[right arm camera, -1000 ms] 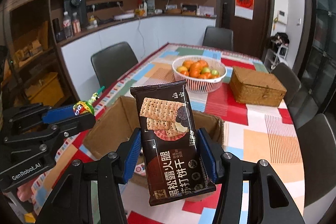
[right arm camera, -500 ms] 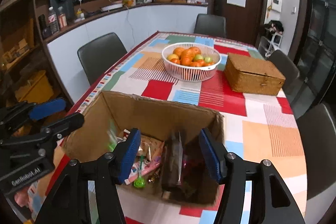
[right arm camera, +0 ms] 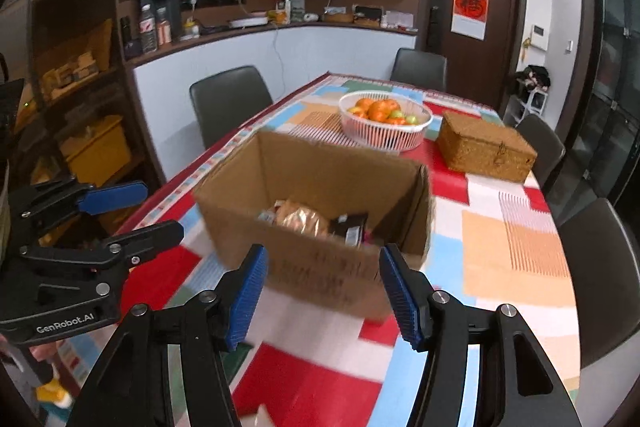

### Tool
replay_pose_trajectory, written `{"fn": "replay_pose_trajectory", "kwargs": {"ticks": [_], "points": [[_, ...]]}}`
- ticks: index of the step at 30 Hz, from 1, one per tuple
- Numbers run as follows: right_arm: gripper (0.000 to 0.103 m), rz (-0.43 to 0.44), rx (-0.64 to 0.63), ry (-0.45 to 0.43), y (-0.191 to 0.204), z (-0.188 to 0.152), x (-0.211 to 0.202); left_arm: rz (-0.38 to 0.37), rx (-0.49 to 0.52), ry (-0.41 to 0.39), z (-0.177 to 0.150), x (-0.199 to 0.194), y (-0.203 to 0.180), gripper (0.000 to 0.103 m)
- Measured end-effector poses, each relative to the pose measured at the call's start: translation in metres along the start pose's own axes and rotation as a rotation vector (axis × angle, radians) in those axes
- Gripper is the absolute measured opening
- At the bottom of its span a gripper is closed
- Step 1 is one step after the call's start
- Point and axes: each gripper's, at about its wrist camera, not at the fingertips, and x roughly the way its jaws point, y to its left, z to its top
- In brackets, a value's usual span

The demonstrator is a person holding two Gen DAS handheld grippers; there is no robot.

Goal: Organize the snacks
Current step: 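Move both tools back over the green pack and white pack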

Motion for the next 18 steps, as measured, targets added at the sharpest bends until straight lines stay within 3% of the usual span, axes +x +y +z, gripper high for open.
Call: {"fn": "replay_pose_trajectory", "kwargs": {"ticks": [10,14,18], "points": [[0.059,0.102,-0.014,0.185,0.016,-0.06,0.008,0.001,0.023,0.127,-0.054,0.004,-0.015,0.058],[0.071,0.124,-0.035,0.263,0.022,-0.082,0.016,-0.011,0.006,0.186,-0.073,0.009,-0.015,0.06],[0.072,0.167,-0.051,0.346,0.026,-0.101,0.026,-0.014,0.005,0.235,-0.092,0.012,-0.017,0.062]]}}
